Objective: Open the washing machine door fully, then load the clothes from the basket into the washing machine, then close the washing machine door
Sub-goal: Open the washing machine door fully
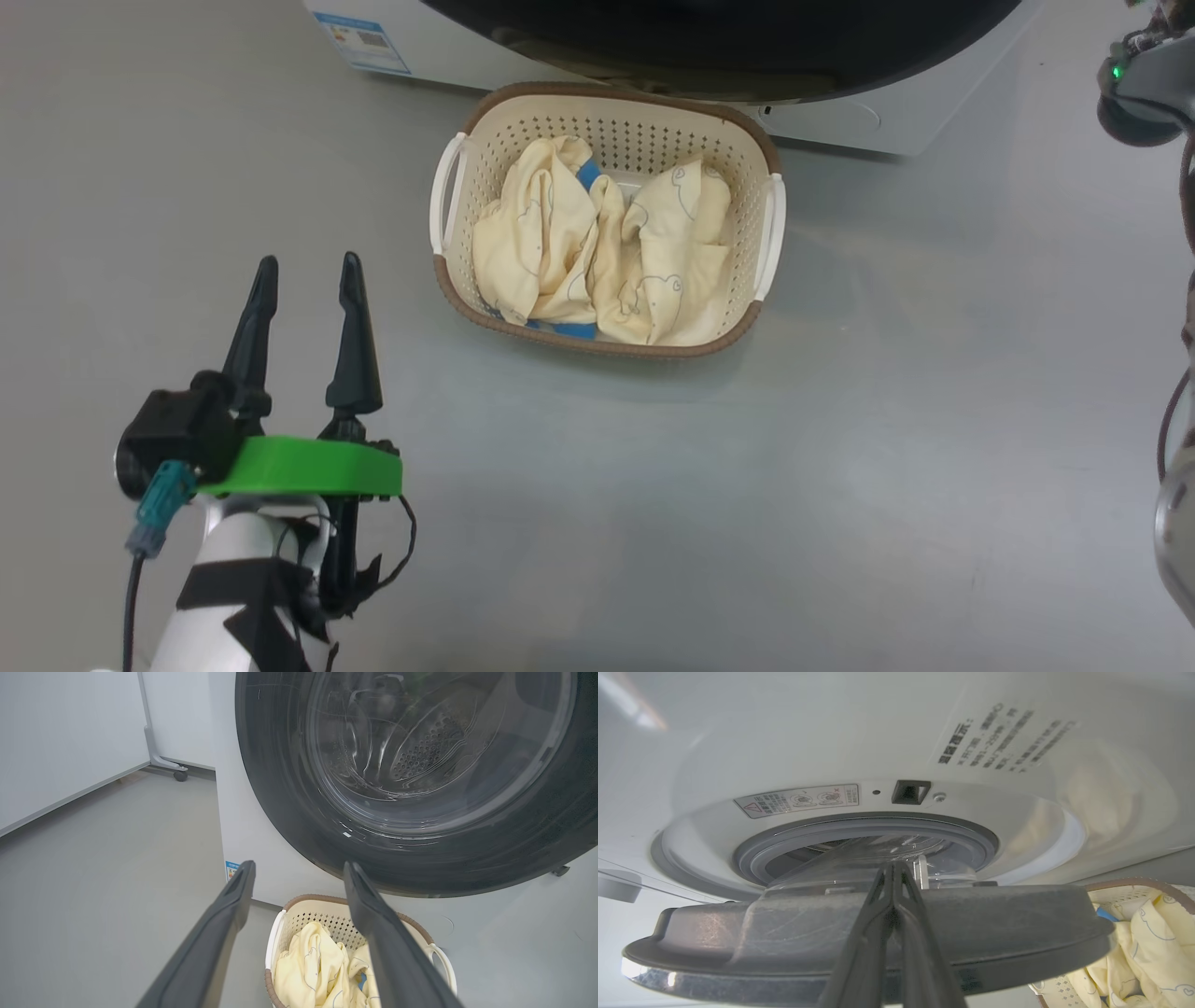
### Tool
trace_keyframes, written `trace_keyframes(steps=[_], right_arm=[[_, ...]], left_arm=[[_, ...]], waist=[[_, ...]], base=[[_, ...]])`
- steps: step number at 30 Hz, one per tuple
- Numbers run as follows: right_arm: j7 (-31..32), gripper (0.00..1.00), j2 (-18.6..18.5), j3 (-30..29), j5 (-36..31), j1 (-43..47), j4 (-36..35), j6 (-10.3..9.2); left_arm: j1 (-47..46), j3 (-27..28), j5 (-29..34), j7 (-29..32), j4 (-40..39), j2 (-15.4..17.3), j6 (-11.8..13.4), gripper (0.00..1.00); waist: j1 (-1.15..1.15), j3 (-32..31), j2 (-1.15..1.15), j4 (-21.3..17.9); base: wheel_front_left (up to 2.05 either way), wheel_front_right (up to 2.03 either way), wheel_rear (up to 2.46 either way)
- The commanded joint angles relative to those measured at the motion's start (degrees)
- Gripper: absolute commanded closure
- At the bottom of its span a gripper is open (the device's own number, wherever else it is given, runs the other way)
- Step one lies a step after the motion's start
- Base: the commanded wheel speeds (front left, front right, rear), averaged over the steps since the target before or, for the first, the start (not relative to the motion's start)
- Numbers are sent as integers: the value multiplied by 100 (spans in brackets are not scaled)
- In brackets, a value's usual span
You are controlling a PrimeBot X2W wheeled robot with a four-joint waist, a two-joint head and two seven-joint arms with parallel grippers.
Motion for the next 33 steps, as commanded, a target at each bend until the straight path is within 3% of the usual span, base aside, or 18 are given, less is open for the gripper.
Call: trace_keyframes(steps=[1, 7, 15, 24, 33], right_arm=[[-2, 100, 86, 35, -66, -377, -180, -14], [251, 100, 160, 84, -192, -542, -58, -14], [1103, 100, 280, 237, -81, -172, -321, -14], [2156, 100, 386, 483, 113, 704, -1169, -14], [2623, 100, 459, 941, 414, 1650, -2183, -14]], left_arm=[[2, 208, -22, -63, -197, 100, 3, 0], [-37, 205, -58, -63, -220, 100, 3, 0], [-21, 223, -29, -63, -225, 100, 3, 0], [70, 247, 66, -63, -252, 99, 3, 0], [152, 216, 130, -63, -258, 150, 3, 0]], waist=[[0, 55, 0, 43], [0, 121, 0, 111], [0, 1, 0, 79], [0, -230, 0, -49], [0, -518, 0, -158]], base=[[0, 0, 0], [0, 0, 0], [0, 0, 0], [0, 0, 0], [0, 0, 0]])
